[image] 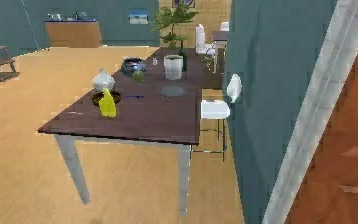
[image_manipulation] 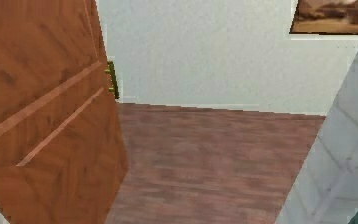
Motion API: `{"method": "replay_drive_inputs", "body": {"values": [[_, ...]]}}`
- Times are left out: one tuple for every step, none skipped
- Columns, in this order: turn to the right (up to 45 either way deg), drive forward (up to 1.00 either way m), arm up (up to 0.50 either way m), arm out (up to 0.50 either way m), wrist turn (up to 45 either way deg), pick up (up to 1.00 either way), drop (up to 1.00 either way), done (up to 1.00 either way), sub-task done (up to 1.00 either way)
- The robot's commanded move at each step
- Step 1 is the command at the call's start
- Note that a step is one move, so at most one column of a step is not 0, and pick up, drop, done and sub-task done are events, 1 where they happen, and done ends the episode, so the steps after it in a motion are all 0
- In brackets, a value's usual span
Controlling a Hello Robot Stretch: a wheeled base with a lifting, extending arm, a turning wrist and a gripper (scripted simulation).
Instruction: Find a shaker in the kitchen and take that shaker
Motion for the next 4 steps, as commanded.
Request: {"method": "replay_drive_inputs", "body": {"values": [[-45.0, 0.0, 0.0, 0.0, 0.0, 0.0, 0.0, 0.0, 0.0], [-21.0, 0.0, 0.0, 0.0, 0.0, 0.0, 0.0, 0.0, 0.0], [0.0, 1.0, 0.0, 0.0, 0.0, 0.0, 0.0, 0.0, 0.0], [-3.0, 0.0, 0.0, 0.0, 0.0, 0.0, 0.0, 0.0, 0.0]]}}
